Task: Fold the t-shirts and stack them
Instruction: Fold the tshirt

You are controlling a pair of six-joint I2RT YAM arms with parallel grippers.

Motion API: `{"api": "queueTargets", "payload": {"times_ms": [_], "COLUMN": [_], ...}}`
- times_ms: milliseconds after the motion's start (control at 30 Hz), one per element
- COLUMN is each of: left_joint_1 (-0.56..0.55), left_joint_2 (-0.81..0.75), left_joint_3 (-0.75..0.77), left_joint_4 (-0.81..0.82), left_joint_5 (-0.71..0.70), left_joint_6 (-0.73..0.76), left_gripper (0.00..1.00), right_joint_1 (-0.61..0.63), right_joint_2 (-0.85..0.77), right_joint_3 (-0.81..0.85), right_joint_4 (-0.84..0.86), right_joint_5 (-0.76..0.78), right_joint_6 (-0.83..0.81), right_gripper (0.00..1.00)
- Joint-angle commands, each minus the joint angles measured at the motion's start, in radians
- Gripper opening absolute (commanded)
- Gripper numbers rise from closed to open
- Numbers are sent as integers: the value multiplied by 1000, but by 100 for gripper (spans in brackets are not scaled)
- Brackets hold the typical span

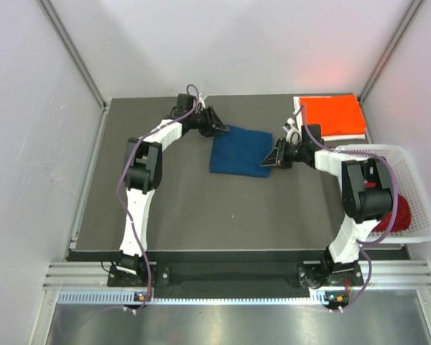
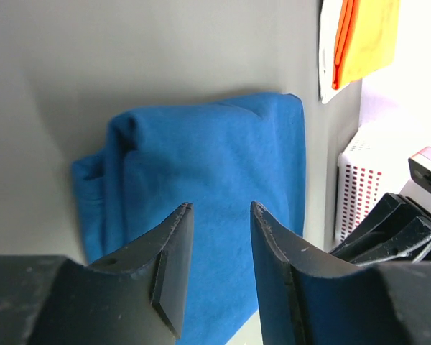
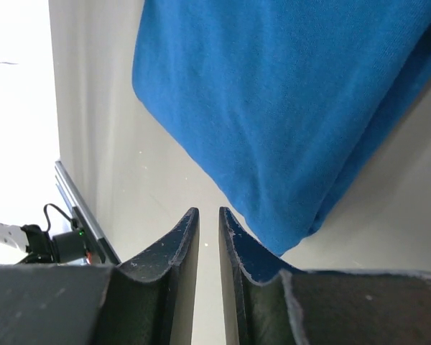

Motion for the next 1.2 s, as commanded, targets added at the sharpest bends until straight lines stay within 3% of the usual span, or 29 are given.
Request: {"api": "queueTargets", "payload": {"times_ms": [0,233,500,867,1000,1067,1167], "left_joint_1": [-12,-6,35,55,60,61,61], "left_joint_2": [-73,36,141,177,111,59,-118], "left_joint_3": [24,119,171,201,207,196,56], "left_joint_4": [76,65,47,13,-76,-205,-253], "left_joint_5": [-34,-33,-142,-159,-157,-217,-235], "left_joint_6": [39,27,30,46,105,191,250], "left_gripper": [43,42,43,43,43,44,46], "right_joint_1": [9,9,11,11,11,11,11], "right_joint_2": [-49,-50,-72,-29,7,8,-30], "right_joint_3": [-1,-13,-4,-53,-56,-50,-40], "right_joint_4": [43,66,-30,13,13,8,-7], "right_joint_5": [3,-1,88,121,139,148,164], "right_joint_6": [-2,9,-54,-58,-69,-75,-66], "right_gripper": [18,19,32,34,36,36,40]}}
